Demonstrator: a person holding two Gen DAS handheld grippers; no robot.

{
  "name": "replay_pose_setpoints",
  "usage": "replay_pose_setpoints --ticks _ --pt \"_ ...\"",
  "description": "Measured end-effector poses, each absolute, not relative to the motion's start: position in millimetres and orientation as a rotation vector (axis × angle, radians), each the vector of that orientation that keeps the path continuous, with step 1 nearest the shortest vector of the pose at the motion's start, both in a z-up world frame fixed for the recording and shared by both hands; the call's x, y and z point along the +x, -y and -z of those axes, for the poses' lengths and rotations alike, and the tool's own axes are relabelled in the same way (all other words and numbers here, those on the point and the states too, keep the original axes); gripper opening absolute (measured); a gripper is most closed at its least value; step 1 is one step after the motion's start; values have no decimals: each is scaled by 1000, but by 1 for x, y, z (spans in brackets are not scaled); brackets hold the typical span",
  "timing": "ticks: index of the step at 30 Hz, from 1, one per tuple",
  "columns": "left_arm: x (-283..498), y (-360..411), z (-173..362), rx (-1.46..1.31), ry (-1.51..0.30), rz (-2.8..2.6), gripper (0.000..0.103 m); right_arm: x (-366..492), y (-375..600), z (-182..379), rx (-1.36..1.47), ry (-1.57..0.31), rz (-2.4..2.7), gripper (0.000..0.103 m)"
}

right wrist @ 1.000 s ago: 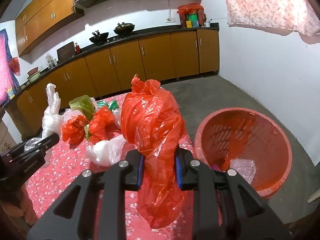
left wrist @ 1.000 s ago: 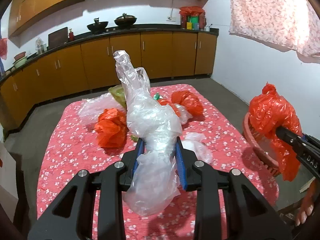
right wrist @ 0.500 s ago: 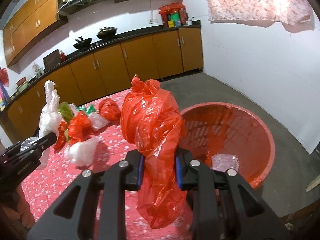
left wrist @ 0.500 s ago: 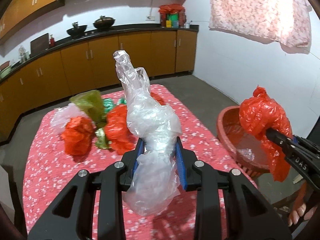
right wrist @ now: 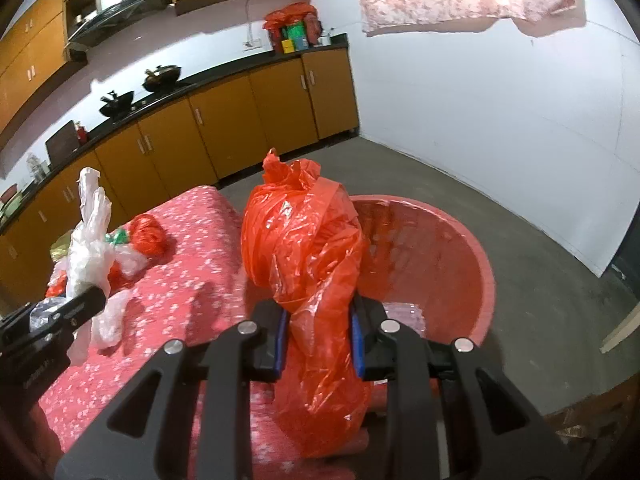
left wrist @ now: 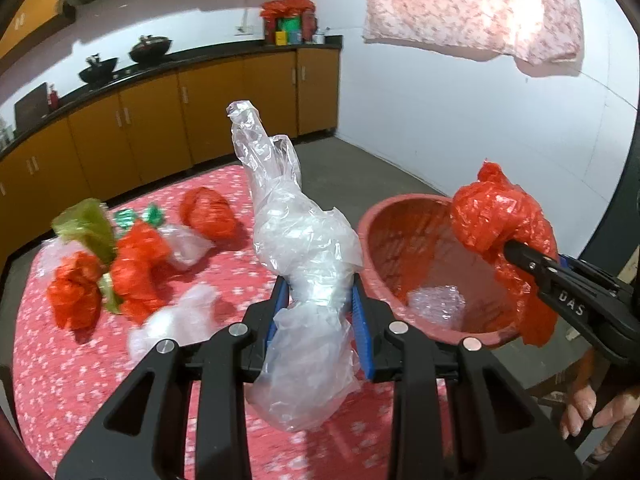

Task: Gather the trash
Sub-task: 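Carry both bags over the orange basket and open both tools to drop them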

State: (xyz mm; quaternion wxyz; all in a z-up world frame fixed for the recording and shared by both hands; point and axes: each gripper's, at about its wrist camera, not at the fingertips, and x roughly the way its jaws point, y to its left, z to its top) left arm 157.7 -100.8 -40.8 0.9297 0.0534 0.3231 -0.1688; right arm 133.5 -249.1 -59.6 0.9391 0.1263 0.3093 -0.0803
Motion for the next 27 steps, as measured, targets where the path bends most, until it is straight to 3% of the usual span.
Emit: replay_pose_setpoints --ticks 27 --pt "191 207 77 194 -728 576 31 166 321 75 350 -610 243 26"
